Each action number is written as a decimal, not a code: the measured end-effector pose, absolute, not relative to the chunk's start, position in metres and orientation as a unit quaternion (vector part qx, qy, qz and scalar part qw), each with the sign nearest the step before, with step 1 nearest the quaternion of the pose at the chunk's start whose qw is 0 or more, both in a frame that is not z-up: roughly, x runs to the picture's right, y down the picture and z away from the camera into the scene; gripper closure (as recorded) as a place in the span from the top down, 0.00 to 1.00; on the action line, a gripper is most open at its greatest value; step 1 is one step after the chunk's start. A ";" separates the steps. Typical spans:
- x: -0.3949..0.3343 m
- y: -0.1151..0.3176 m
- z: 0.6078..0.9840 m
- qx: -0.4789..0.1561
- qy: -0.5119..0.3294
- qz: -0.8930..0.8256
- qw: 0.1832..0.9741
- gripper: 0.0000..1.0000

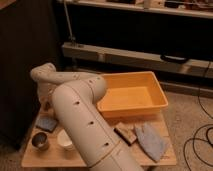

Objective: Place fork in paper cup

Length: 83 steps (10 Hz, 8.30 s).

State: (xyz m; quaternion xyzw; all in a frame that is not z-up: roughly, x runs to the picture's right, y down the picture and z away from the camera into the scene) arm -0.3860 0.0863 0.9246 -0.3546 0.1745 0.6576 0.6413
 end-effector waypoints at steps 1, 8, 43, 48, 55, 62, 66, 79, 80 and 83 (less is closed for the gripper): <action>-0.388 0.087 0.924 -0.356 0.176 0.657 0.641 0.12; -0.362 0.070 0.894 -0.378 0.153 0.675 0.615 0.00; -0.121 0.105 0.582 -0.704 -0.002 0.450 0.550 0.00; -0.105 0.136 0.556 -0.734 0.034 0.441 0.515 0.00; -0.071 0.172 0.565 -0.736 0.101 0.470 0.478 0.00; -0.109 0.193 0.611 -0.747 0.152 0.458 0.457 0.00; -0.127 0.195 0.631 -0.749 0.181 0.453 0.448 0.00; -0.145 0.202 0.657 -0.734 0.236 0.457 0.443 0.64; -0.145 0.202 0.658 -0.733 0.238 0.459 0.442 0.73; -0.146 0.201 0.657 -0.735 0.238 0.461 0.437 0.80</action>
